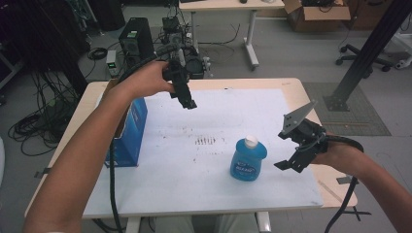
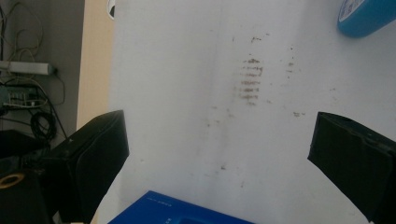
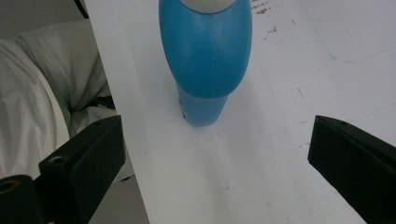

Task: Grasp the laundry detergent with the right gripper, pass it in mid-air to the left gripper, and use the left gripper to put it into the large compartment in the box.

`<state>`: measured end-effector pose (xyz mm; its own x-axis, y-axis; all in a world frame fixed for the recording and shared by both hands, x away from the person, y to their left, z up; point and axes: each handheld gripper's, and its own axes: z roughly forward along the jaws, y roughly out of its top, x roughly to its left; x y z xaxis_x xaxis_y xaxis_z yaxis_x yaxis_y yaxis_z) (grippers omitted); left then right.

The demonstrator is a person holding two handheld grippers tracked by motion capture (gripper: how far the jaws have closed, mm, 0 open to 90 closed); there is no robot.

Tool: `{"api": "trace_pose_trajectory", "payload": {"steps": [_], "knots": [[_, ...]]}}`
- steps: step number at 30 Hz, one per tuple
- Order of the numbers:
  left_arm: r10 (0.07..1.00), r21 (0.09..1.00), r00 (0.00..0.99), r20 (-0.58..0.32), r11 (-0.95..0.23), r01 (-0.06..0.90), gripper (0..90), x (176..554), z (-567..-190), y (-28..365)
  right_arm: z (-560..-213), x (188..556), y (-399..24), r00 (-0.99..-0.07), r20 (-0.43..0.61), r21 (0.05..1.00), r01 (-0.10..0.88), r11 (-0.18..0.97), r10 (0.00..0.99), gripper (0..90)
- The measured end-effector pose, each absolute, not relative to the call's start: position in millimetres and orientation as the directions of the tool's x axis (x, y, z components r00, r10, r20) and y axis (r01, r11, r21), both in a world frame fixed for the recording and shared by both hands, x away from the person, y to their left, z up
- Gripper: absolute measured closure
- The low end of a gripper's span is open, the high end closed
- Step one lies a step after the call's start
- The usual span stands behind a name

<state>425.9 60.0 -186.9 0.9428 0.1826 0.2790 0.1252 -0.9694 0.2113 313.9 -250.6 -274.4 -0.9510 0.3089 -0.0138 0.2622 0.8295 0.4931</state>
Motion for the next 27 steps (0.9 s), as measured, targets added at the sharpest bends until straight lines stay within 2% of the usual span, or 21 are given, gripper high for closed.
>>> {"api": "trace_pose_trajectory", "payload": {"steps": [27], "knots": [[0.181, 0.202, 0.944, 0.275, -0.971, 0.127, 5.2, 427, -190, 57, -303, 309, -261, -0.944, 0.019, 0.595, 0.276, 0.755, 0.33, 3.5]]}}
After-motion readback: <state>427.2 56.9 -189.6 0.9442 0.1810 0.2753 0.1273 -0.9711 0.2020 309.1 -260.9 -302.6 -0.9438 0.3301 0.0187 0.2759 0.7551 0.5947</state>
